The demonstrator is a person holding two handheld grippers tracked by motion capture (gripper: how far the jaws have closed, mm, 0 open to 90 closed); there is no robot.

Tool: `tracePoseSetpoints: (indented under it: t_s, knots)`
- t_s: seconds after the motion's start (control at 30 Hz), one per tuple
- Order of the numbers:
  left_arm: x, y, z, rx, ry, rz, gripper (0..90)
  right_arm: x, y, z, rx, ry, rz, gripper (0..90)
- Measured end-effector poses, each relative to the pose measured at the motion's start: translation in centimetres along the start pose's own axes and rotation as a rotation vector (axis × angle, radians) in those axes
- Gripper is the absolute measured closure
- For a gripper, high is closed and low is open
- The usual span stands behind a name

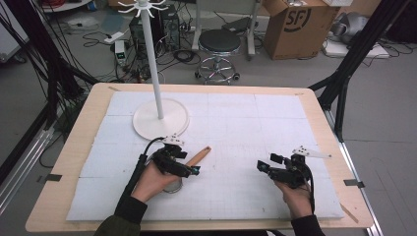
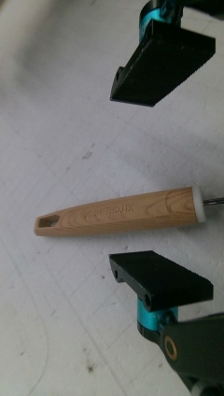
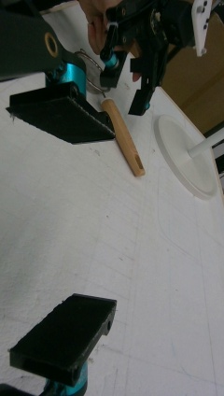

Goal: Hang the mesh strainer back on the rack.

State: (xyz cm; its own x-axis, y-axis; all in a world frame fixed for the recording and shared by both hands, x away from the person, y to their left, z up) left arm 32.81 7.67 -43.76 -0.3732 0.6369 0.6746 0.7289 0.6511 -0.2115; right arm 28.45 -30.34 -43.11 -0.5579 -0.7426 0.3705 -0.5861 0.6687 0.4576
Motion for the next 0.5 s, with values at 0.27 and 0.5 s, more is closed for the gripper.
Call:
tracePoseSetpoints:
  t_s: [0.27,0.5]
  knots:
    - [-1.1,0.3,0.1,-0.014,0.083,-0.043,35.7,0.2,0.0,0.0,-0.012,-0.012,-0.006,15.2]
    - [-1.3,0.1,-0.4,-0.074,0.137,-0.09,49.6,0.4,-0.3,0.1,-0.025,-0.018,-0.002,15.1]
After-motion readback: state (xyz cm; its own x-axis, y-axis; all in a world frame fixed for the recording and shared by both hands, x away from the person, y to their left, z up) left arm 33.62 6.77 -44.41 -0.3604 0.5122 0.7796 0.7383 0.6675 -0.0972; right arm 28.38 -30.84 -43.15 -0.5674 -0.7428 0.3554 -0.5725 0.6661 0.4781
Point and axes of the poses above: each handheld gripper's, and its own axes: x roughly backward along the jaws, z roughly out of its underside, y roughly to its left, the point moved 1 cm from there along -x, roughly forward along the jaws, and after that the axes turned 5 degrees about -z, right-handed, at the moved point
